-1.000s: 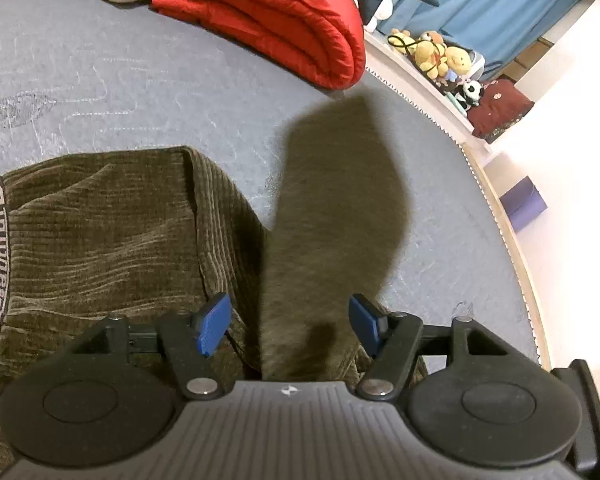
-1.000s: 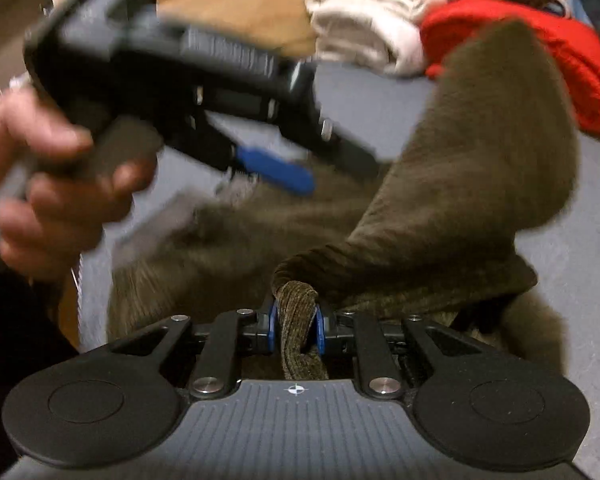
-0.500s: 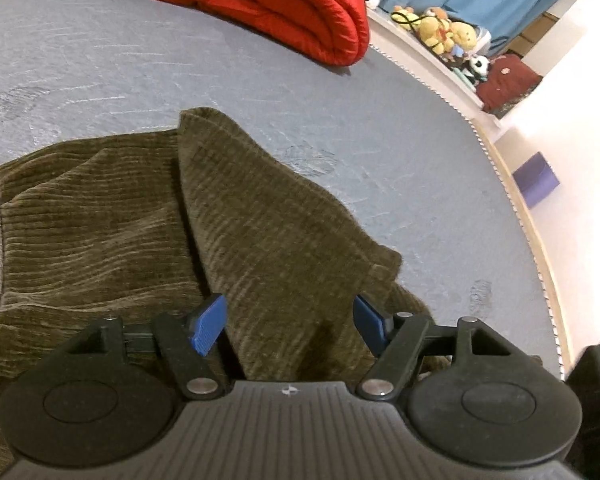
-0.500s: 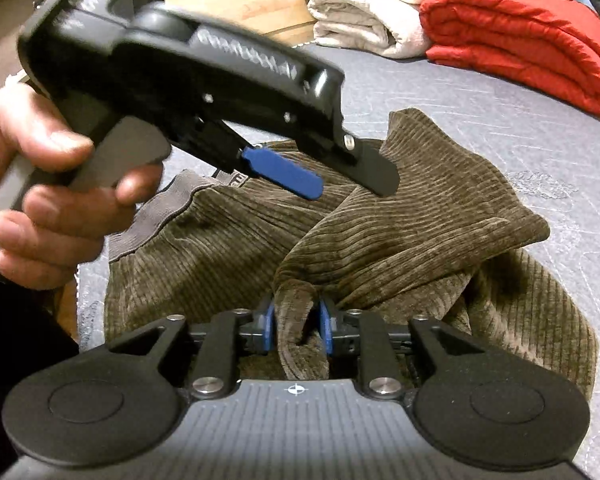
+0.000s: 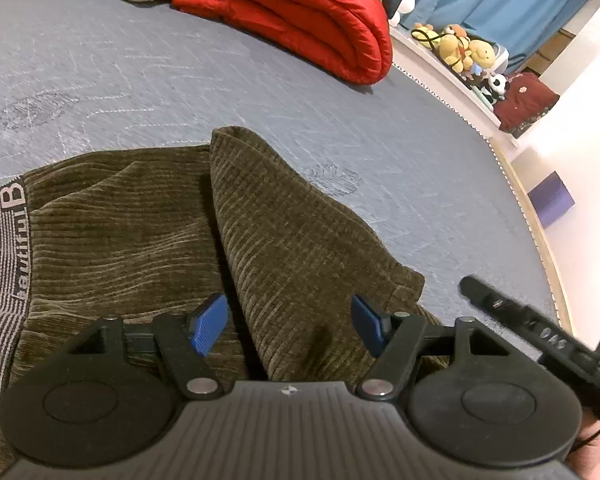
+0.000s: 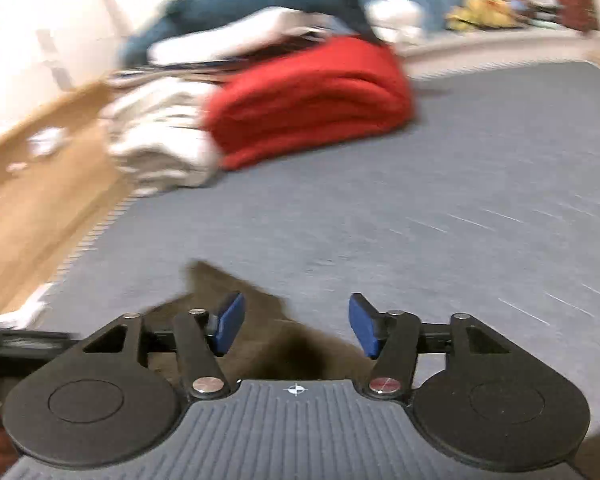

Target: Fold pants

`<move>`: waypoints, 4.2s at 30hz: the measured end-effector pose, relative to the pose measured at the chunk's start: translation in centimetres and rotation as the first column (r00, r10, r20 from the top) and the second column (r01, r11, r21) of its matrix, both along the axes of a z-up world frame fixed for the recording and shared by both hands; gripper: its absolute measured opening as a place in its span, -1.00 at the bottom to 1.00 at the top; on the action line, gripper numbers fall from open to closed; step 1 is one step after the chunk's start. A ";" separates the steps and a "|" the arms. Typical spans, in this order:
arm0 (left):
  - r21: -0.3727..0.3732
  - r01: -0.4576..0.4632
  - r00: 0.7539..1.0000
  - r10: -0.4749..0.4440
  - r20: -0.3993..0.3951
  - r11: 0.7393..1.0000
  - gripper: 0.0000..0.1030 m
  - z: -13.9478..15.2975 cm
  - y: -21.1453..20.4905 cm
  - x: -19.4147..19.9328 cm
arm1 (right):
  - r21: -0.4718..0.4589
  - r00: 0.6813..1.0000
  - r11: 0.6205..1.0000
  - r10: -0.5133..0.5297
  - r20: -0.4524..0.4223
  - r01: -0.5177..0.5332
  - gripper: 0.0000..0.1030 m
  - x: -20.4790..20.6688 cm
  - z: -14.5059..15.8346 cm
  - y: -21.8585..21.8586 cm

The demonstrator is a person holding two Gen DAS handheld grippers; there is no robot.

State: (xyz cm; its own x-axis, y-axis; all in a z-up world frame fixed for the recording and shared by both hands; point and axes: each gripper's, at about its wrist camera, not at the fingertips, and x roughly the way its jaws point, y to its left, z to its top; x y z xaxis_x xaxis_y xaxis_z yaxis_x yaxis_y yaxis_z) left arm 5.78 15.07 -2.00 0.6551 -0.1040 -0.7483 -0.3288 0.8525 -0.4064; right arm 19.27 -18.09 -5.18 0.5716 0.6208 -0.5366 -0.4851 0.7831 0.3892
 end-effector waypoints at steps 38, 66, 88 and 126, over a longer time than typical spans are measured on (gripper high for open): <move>-0.030 -0.064 0.998 0.064 0.006 0.998 -0.16 0.7 2.7 -0.8 | 0.176 0.981 0.981 -0.114 0.156 0.086 -0.85 2.6 4.0 0.4; 0.014 0.108 0.994 -0.108 0.008 0.994 -0.14 -0.8 0.3 0.4 | 0.093 0.471 0.462 -0.873 -0.126 0.882 -0.12 6.4 -8.2 -34.2; 0.409 0.424 0.906 -0.383 -0.181 0.808 -0.77 -7.0 -9.9 4.8 | 0.000 0.548 0.559 -0.813 -0.194 0.829 -0.88 8.2 -9.4 -31.8; 0.222 0.178 0.979 -0.149 -0.141 0.959 -0.24 -2.1 7.0 -3.3 | -0.100 0.671 0.663 -0.735 0.100 0.741 0.35 -1.9 3.1 -29.3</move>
